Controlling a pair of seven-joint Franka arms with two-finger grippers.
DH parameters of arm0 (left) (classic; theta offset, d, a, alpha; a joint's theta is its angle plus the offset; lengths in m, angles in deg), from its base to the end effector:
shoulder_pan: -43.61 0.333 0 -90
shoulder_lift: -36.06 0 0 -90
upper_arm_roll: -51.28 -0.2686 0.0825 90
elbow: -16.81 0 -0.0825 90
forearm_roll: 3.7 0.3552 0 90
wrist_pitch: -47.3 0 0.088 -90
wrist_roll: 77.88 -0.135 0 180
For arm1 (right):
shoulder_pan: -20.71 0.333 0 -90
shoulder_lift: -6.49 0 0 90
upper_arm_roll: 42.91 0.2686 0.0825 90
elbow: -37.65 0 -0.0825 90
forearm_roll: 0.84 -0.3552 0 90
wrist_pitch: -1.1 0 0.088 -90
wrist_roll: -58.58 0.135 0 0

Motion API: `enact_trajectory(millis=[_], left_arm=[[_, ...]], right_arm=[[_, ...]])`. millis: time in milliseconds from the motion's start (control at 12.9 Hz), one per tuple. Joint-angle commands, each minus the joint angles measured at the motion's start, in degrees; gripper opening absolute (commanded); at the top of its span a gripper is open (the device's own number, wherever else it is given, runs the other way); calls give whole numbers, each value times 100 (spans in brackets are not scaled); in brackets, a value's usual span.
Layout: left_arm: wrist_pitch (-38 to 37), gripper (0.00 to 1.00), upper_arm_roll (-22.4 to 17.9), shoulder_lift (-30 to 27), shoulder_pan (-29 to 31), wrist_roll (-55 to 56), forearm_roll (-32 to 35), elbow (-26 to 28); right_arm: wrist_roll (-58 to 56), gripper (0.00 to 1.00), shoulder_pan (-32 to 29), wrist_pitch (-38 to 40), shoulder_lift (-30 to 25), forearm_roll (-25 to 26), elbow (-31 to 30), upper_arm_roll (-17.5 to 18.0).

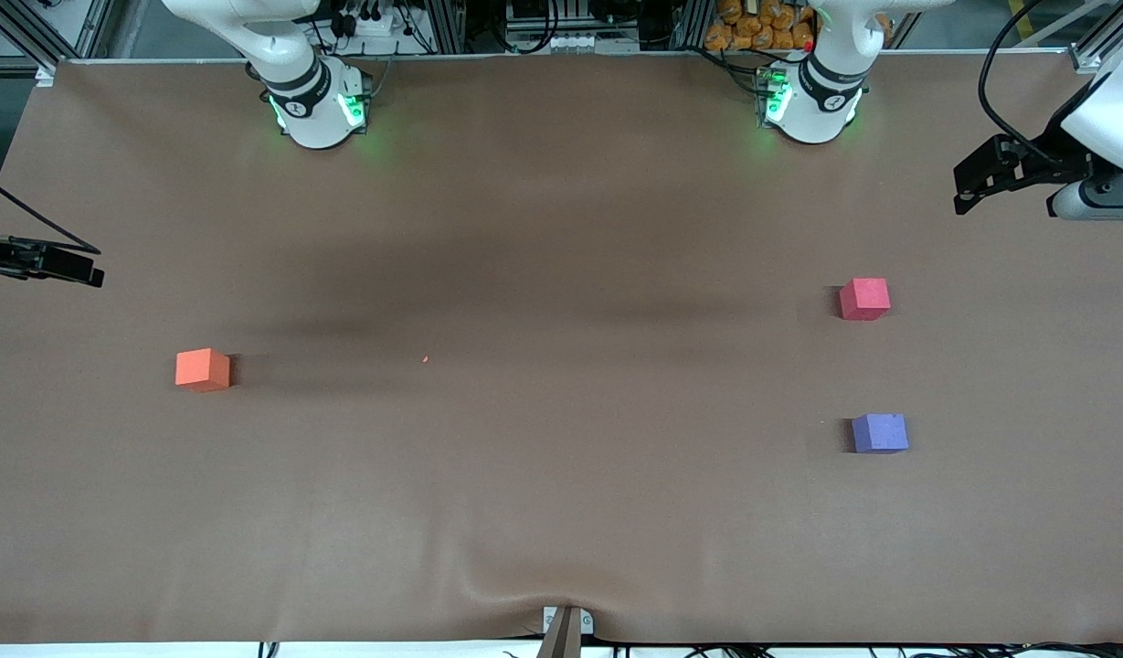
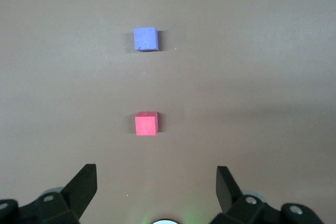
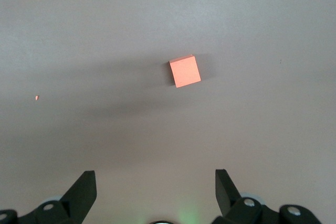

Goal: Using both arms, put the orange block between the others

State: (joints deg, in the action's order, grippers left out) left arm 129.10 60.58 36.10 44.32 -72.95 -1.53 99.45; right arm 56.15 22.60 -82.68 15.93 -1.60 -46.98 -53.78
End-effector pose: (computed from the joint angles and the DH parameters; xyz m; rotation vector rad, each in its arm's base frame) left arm 0.5055 -0.0707 0.5924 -3.1012 0.0911 0.0168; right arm 0.5422 -0.0773 0.4944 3.1240 -0.1787 -0.2785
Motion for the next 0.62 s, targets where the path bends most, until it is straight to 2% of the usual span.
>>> enact_trajectory(millis=[0,233,543], left_arm=[[-42,100,37,-56,26,96,-94,25],[-42,100,37,-48,35,96,-94,33],[-42,100,37,-47,17,105,-94,33]], right_arm=[[120,100,13,20,-21,67,34,42],[120,100,65,-164,40,67,-9,51],[120,100,83,-700,435,59,-176,60]])
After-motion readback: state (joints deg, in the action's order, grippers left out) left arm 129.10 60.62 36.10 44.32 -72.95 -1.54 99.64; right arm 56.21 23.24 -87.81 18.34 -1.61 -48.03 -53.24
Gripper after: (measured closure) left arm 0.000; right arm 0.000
